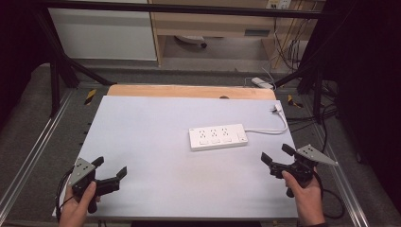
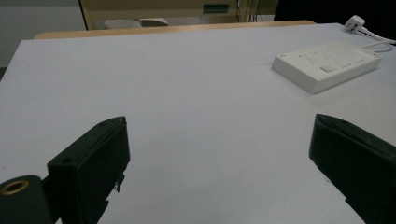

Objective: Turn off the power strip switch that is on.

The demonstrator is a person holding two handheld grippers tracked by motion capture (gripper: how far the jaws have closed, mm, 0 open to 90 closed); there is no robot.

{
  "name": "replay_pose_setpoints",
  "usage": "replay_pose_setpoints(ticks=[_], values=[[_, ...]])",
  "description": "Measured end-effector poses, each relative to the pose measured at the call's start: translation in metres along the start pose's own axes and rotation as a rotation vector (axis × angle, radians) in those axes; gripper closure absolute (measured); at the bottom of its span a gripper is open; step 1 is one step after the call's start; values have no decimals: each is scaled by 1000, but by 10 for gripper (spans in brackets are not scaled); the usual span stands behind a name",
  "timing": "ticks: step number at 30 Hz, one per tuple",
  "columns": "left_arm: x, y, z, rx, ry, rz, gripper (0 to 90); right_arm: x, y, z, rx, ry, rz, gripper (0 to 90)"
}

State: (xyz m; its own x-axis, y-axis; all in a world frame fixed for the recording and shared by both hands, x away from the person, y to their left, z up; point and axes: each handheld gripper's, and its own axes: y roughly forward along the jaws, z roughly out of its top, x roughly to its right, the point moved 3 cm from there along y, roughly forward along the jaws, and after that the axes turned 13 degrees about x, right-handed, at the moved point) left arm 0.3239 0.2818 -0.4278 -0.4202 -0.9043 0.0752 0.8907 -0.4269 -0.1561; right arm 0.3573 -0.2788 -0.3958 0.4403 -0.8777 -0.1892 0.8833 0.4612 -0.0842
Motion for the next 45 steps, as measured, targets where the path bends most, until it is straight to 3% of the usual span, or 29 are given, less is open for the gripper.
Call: replay_pose_setpoints(ticks=[12,18,45], values=[[1,2,-2,-12,-3,-10,50,-9,18,7,-20,-34,37,35],[4,3,-3,-25,15,-26,50,-15,29,13,-23,-50,51,50],[3,3,-3,-25,12,-25,50,-34,67,40,-40,-115,104,51]])
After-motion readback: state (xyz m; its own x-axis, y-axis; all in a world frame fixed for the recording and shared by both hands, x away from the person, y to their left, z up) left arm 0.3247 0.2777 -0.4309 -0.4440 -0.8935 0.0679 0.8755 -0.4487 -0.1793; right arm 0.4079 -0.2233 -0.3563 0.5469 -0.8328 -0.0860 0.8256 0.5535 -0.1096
